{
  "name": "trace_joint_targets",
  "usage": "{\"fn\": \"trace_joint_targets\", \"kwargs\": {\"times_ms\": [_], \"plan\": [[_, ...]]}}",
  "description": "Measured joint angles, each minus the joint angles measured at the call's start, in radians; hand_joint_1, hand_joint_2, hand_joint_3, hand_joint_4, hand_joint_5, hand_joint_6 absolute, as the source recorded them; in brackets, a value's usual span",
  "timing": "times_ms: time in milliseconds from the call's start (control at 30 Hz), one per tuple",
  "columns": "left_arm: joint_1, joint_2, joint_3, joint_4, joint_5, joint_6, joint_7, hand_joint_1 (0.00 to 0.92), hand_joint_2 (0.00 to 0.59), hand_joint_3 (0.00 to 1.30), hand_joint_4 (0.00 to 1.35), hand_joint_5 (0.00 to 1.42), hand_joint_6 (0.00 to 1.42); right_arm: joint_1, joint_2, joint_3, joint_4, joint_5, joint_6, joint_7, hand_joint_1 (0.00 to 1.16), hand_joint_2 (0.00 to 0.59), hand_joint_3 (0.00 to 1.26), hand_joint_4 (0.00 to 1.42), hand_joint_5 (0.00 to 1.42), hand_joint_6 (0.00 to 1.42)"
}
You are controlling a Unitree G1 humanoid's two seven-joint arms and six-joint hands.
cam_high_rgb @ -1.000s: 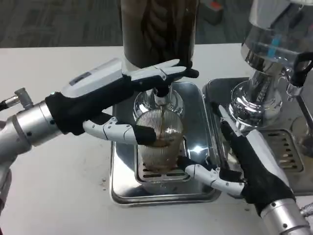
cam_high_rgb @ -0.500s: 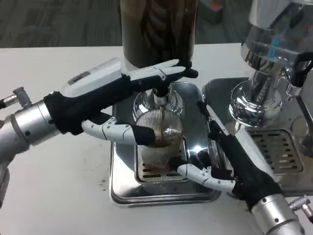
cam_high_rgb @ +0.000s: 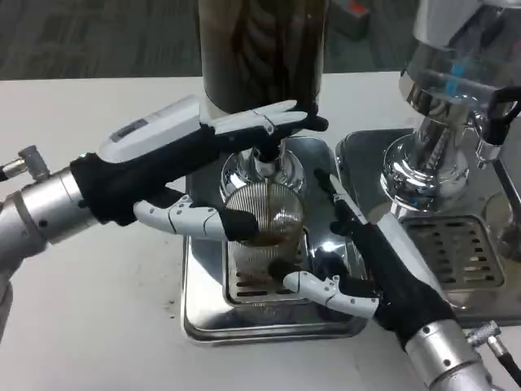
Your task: Grasp the cup under the faucet to collect the drink, then remove the cup.
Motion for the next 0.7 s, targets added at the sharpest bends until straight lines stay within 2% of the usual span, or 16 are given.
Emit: {"fn": "trace_joint_targets", "kwargs": {"times_ms": [700], "plan": [[0.009,0.013,0.0,-0.018,0.0,0.007,0.012,0.0,0.115,0.17,0.08,0.1,0.27,-0.061,0.019,0.012,0.075,0.018,-0.027,0.0,0.54,0.162,0.0,0.0,0.0,0.17]]}}
